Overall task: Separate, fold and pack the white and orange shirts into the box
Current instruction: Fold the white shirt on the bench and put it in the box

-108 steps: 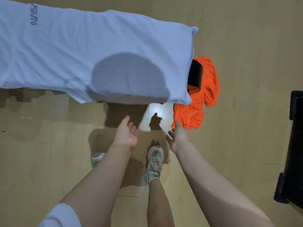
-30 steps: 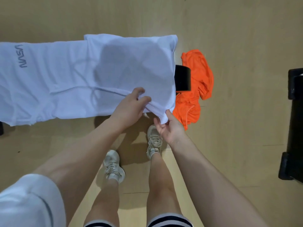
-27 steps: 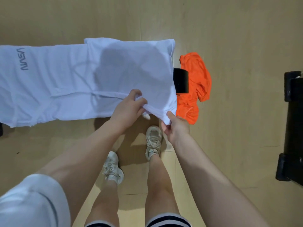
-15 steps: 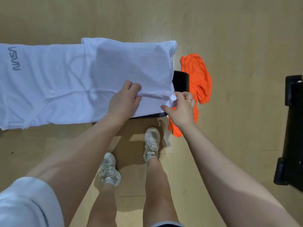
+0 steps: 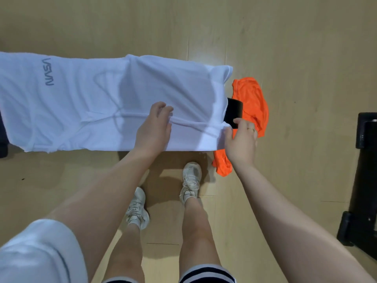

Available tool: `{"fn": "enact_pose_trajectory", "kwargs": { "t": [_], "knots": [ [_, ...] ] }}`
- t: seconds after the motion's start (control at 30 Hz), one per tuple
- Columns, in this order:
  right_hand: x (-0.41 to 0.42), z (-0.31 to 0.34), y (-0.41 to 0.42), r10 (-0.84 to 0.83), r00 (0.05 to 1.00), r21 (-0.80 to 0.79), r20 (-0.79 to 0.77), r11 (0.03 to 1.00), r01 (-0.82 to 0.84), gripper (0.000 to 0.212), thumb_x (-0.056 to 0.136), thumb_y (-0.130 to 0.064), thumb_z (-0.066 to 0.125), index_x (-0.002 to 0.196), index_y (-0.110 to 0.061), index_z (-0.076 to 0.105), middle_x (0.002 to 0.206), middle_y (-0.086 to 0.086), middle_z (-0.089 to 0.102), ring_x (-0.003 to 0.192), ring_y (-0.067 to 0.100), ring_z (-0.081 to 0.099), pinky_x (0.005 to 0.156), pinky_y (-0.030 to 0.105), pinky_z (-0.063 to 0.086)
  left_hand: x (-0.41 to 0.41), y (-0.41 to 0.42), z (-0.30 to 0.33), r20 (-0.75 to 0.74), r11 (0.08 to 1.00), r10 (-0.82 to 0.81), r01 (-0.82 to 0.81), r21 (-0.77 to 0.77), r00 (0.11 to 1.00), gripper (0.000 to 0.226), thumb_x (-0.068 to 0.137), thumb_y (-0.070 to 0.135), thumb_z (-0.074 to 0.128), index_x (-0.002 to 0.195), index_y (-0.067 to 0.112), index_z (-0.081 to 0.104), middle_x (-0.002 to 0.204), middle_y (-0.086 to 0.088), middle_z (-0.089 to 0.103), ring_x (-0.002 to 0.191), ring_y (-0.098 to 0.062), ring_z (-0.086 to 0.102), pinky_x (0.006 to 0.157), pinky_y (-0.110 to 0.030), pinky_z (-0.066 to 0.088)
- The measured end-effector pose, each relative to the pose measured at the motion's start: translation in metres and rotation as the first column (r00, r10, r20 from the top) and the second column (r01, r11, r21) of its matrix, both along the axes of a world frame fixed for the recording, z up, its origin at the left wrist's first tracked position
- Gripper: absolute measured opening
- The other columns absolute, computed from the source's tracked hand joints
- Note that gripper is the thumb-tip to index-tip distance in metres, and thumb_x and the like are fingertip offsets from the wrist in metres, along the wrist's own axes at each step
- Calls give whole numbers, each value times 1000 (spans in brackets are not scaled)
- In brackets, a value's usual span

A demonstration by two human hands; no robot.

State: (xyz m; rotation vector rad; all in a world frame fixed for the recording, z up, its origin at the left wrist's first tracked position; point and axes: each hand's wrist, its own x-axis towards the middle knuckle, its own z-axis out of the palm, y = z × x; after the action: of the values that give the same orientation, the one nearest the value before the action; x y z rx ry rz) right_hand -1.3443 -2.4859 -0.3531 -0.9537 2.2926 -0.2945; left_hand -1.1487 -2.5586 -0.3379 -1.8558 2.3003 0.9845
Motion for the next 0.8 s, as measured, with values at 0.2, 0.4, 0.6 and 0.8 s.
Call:
{"fn": "enact_pose_trajectory", "kwargs": {
  "t": [0.2,0.4,0.6,0.8],
  "knots": [
    [111,26,-32,526,844,-220,100,839,-497,20,85,-12,55,100,-4,64,108,18,60,100,38,55,85,38,43,81,13,24,-28,944,313,-308,119,949,36,94,10,42,130,9,45,138,-7,38,112,-21,55,81,-20,34],
    [216,28,-66,731,670,-231,131,680,-696,28,89,-12,47,110,-4,62,119,15,59,108,36,52,86,37,43,195,24,16,16,614,781,-772,163,624,32,92,15,47,123,7,50,125,-13,55,101,-27,57,91,-31,42],
    [285,-1,-98,801,597,-165,-39,584,-795,32,79,-3,51,110,-3,61,108,20,60,95,41,55,74,39,44,269,6,-21,3,-121,991,-891,439,-133,50,93,29,48,137,12,34,132,-13,50,114,-30,52,99,-43,44],
    [312,-13,-115,593,793,-61,-141,794,-605,29,82,-3,41,109,-9,50,106,8,44,93,33,47,66,33,38,316,-15,-51,182,-349,928,-591,727,-325,41,90,41,52,124,18,52,126,1,55,110,-18,54,100,-39,42]
  ]
}}
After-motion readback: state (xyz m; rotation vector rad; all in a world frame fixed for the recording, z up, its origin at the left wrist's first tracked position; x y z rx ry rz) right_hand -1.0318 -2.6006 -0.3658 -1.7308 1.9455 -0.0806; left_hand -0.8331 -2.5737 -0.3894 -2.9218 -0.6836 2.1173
